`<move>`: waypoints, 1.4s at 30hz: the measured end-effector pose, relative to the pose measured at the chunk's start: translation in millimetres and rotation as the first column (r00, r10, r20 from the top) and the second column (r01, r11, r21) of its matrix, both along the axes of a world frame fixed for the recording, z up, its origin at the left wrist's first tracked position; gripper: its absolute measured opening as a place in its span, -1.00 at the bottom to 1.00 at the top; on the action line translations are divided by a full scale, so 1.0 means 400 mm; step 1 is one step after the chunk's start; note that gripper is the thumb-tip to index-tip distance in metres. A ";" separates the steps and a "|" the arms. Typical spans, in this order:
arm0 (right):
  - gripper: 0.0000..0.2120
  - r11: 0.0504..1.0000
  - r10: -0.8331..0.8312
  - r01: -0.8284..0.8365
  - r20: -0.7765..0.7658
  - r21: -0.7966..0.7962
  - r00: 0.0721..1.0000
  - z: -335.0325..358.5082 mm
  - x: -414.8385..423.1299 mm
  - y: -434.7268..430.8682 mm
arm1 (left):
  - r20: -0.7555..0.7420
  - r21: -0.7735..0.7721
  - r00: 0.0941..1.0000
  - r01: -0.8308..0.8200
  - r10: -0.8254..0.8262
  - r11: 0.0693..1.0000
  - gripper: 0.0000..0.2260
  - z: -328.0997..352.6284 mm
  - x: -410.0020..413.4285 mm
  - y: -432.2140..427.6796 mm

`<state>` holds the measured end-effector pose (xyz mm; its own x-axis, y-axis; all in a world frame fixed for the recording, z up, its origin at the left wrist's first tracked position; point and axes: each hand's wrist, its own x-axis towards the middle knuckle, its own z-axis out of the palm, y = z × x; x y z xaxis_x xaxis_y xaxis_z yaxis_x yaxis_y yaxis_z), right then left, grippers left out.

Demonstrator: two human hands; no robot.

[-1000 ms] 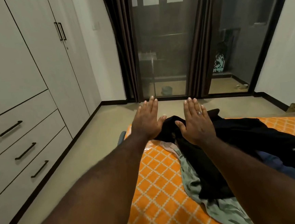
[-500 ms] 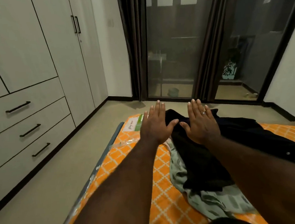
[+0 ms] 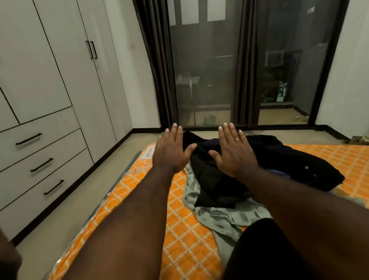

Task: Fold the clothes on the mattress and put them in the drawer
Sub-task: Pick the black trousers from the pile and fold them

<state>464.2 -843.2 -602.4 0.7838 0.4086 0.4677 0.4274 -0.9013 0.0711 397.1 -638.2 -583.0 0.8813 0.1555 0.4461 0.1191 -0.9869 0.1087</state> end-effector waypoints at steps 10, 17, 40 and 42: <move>-0.20 0.999 0.021 -0.024 0.090 0.034 0.996 0.094 -0.096 -0.043 | 0.119 0.014 0.993 0.004 -0.006 1.000 -0.34 0.171 -0.084 -0.069; -0.19 0.998 0.066 -0.068 0.104 0.012 0.992 0.099 -0.128 -0.042 | 0.100 -0.021 0.993 0.073 -0.071 0.997 -0.34 0.203 -0.056 -0.149; -0.19 0.985 -0.067 0.049 -0.102 -0.165 0.993 -0.132 0.348 0.055 | -0.291 -0.107 0.952 0.063 -0.092 0.992 -0.33 -0.244 0.401 0.059; -0.19 0.985 -0.076 0.055 -0.124 -0.163 0.989 -0.087 0.377 0.078 | -0.322 -0.103 0.941 0.075 -0.105 0.992 -0.35 -0.198 0.442 0.084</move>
<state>614.8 -811.9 -637.3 0.8609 0.4151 0.2941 0.3826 -0.9093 0.1635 573.8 -604.4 -662.1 0.9883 0.0945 0.1200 0.0739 -0.9834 0.1658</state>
